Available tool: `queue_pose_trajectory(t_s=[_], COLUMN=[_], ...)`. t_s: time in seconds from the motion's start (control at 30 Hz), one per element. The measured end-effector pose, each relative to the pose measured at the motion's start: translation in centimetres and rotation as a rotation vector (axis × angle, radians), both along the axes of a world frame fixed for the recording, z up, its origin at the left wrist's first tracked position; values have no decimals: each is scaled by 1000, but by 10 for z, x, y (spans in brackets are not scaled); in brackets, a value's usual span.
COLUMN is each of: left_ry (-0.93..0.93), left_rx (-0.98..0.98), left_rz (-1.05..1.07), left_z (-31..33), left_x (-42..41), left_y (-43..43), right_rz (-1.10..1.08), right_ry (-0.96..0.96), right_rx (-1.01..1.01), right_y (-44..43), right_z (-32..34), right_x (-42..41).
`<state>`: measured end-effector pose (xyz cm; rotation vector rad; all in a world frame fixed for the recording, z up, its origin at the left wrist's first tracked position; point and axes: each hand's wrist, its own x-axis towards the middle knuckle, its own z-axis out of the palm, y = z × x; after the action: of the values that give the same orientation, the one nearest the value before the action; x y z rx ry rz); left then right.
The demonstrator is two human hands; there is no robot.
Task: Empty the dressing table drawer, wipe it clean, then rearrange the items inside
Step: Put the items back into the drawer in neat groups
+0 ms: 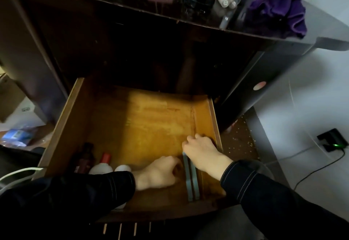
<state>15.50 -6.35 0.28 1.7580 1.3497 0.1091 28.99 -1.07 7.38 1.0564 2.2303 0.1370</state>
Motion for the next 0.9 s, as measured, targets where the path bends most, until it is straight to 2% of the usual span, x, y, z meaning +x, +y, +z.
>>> queue_pose_trajectory(t_s=[0.1, 0.2, 0.27, 0.37, 0.43, 0.67, 0.9], left_ry=[182, 332, 360, 325, 294, 318, 294], left_rx=[212, 500, 624, 795, 858, 863, 666], left_rz=[-165, -279, -314, -335, -326, -263, -359], left_z=[-4, -13, -20, -31, -35, -32, -36], left_x=[2, 5, 6, 11, 18, 34, 34], left_y=[-2, -5, -6, -6, -6, -1, 16], right_rz=[201, 249, 172, -74, -163, -218, -238], right_ry=[13, 268, 486, 839, 962, 993, 1000], right_rx=[131, 269, 360, 368, 363, 351, 346], right_y=[3, 9, 9, 4, 3, 4, 2], right_z=[3, 5, 4, -3, -8, -10, -9], right_x=[10, 35, 52, 61, 60, 58, 57])
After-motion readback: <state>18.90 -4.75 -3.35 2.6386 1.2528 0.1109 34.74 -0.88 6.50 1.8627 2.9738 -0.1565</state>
